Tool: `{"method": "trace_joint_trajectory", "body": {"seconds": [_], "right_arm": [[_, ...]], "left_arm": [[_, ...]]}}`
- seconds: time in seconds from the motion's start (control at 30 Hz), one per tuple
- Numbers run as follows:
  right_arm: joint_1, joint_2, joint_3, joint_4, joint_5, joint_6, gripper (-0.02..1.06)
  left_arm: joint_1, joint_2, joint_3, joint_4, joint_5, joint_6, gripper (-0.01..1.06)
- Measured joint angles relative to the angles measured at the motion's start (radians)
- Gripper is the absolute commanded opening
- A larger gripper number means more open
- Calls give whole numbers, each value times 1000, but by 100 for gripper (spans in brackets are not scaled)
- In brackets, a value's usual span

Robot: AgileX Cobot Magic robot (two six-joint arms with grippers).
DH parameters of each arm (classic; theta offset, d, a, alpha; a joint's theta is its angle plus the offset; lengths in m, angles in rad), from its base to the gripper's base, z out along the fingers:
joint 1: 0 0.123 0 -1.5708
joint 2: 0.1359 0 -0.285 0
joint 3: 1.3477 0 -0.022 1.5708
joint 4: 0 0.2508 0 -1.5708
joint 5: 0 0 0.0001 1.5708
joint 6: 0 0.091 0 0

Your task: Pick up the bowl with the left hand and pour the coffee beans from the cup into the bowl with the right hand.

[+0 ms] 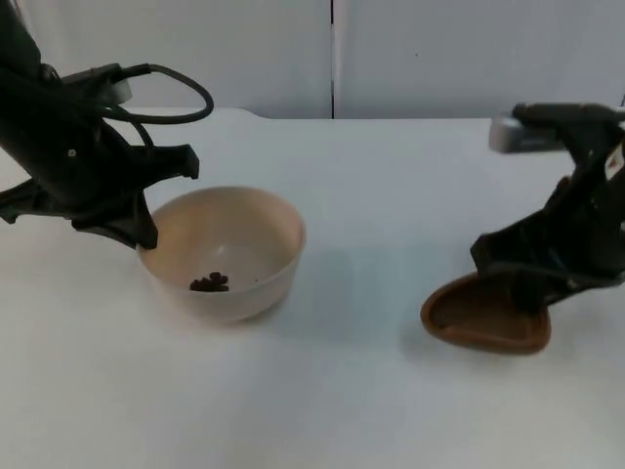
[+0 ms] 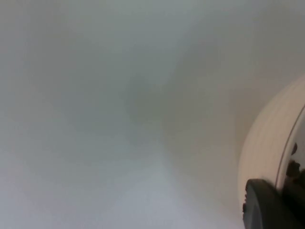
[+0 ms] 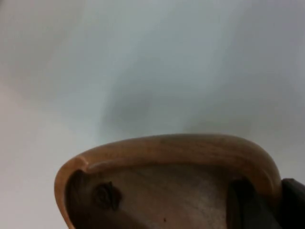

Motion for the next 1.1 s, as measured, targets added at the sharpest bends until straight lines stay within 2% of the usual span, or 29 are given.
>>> {"method": "trace_joint_trajectory", "body": {"seconds": [0.37, 0.87, 0.93, 0.97, 1.0, 1.03, 1.07, 1.1], "right_arm": [[0, 135, 3, 0, -59, 4, 0], [0, 142, 3, 2, -70, 4, 0], [0, 142, 3, 4, -72, 4, 2], [0, 142, 3, 4, -72, 4, 2], [0, 142, 3, 4, -72, 4, 6], [0, 142, 3, 4, -72, 4, 13], [0, 142, 3, 4, -72, 4, 18], [0, 142, 3, 4, -72, 4, 18]], "left_arm": [[0, 0, 0, 5, -24, 0, 0], [0, 0, 0, 21, -32, 22, 0], [0, 0, 0, 21, -32, 24, 8], [0, 0, 0, 21, -32, 24, 8], [0, 0, 0, 21, -32, 24, 15], [0, 0, 0, 21, -34, 24, 29], [0, 0, 0, 21, -34, 24, 38], [0, 0, 0, 21, -33, 26, 38]]}}
